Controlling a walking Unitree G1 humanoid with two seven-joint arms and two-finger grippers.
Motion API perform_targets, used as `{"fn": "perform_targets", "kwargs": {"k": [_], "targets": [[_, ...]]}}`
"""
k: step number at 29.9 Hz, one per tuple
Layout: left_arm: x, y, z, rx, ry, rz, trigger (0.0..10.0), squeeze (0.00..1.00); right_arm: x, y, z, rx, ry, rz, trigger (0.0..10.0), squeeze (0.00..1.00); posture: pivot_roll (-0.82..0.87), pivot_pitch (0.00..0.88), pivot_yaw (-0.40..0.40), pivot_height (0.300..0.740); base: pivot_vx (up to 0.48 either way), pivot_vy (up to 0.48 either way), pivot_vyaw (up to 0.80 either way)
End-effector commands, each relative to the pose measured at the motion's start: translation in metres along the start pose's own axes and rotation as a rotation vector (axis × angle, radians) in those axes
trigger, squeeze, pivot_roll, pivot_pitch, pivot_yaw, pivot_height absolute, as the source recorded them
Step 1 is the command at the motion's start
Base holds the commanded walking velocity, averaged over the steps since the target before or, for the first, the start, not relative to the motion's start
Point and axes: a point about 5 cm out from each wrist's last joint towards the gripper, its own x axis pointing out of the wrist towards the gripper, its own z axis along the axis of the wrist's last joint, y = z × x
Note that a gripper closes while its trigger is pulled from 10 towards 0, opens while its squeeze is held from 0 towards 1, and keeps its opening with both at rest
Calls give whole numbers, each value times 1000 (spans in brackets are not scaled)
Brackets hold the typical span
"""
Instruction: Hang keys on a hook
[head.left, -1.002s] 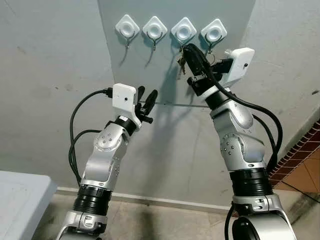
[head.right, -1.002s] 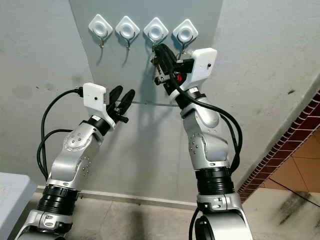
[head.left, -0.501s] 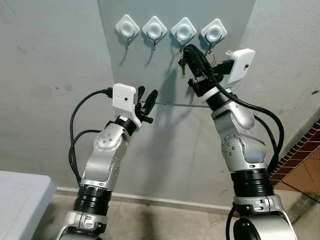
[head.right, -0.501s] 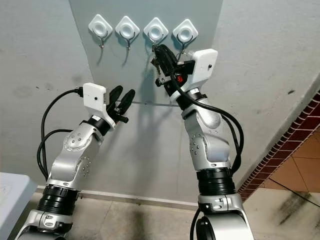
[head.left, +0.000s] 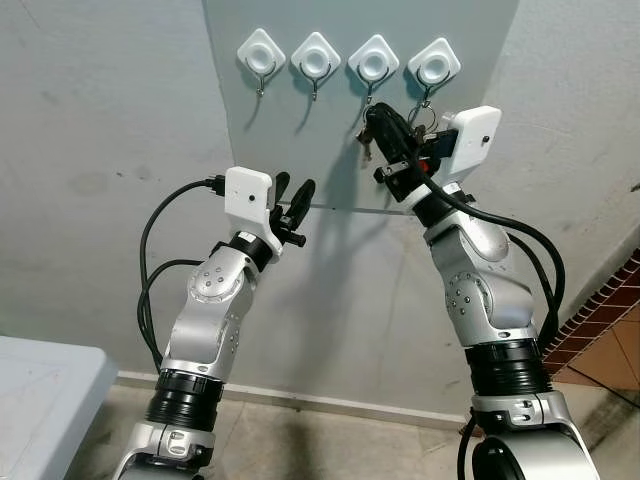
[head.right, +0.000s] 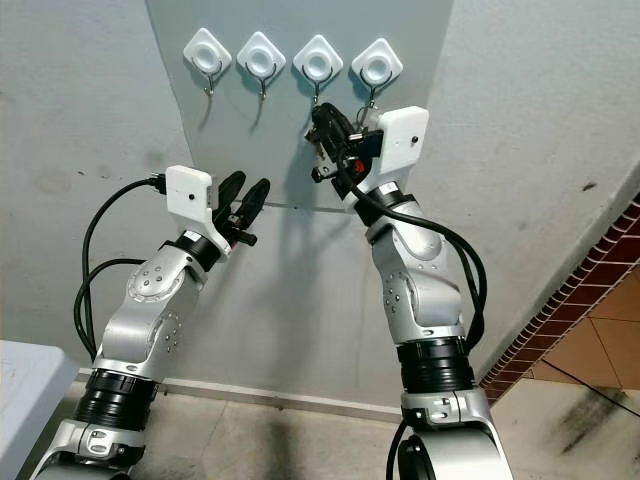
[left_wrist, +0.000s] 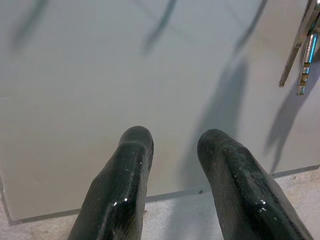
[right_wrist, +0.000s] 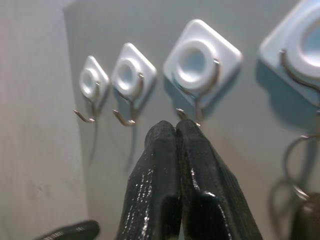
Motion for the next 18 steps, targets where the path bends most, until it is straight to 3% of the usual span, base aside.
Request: {"fn": "perform_targets", "kwargs": {"k": [1,18], "targets": [[2,1,5,2,-17,5,10000,0,2,5,7,8,-37,33,10000,0,65,0,11,740,0,0,0],[2,0,4,-2,-16,9,10000,0,5,-6,19,95,-109,-50,10000,0,66,0,8,740,0,0,0]]}}
